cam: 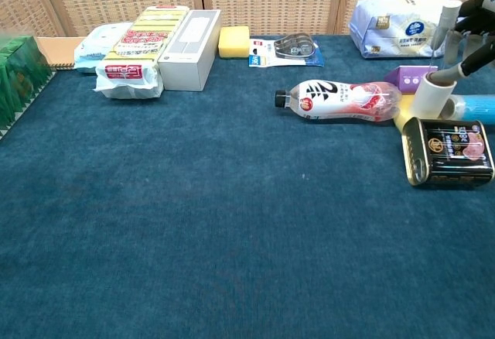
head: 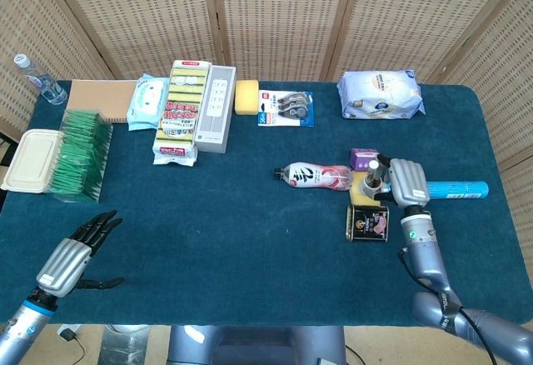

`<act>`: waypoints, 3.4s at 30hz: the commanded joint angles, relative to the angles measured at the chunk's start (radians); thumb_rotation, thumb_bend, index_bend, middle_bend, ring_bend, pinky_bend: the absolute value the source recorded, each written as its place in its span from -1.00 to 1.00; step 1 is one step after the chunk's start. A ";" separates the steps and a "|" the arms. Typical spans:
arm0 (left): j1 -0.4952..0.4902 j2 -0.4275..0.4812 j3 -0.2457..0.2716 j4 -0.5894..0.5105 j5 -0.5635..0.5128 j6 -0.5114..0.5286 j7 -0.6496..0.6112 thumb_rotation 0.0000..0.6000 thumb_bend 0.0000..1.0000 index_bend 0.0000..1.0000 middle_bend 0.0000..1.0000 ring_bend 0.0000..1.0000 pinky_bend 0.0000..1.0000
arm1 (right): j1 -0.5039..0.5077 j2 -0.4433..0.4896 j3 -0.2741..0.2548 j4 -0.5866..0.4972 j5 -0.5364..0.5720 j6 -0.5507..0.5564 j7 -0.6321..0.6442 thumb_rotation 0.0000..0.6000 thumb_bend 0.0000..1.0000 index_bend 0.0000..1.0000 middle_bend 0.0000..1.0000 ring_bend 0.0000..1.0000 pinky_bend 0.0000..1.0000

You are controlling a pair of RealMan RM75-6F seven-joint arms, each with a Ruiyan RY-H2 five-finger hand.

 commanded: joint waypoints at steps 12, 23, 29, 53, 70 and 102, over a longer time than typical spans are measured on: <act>0.002 0.003 -0.001 -0.001 -0.001 0.002 -0.002 0.47 -1.00 -0.98 -1.00 -0.94 -0.71 | 0.022 -0.024 0.004 0.011 0.031 0.015 -0.038 1.00 -0.52 0.09 0.33 0.41 0.53; 0.003 0.002 -0.003 0.004 -0.002 0.001 -0.004 0.46 -1.00 -0.98 -1.00 -0.94 -0.71 | 0.043 -0.021 0.001 0.004 0.044 0.014 -0.088 1.00 -0.46 0.15 0.45 0.59 0.64; 0.003 0.002 -0.004 0.004 -0.004 0.001 -0.004 0.45 -1.00 -0.98 -1.00 -0.94 -0.71 | 0.052 -0.022 -0.004 -0.009 0.048 0.017 -0.117 1.00 -0.43 0.18 0.50 0.68 0.72; 0.004 0.002 -0.003 0.008 -0.004 0.000 -0.008 0.48 -1.00 -0.98 -1.00 -0.94 -0.71 | 0.087 0.019 -0.001 -0.075 0.085 -0.012 -0.149 1.00 -0.10 0.25 0.56 0.82 0.96; 0.003 0.002 -0.001 0.006 0.003 0.001 -0.013 0.47 -1.00 -0.98 -1.00 -0.94 -0.71 | 0.089 0.061 0.049 -0.142 0.066 0.044 -0.090 1.00 -0.07 0.40 0.71 0.99 1.00; 0.008 0.005 0.005 0.055 0.017 0.038 -0.109 0.46 -1.00 -0.98 -1.00 -0.94 -0.71 | -0.039 0.403 0.065 -0.664 0.261 0.088 -0.085 1.00 0.01 0.55 0.87 1.00 1.00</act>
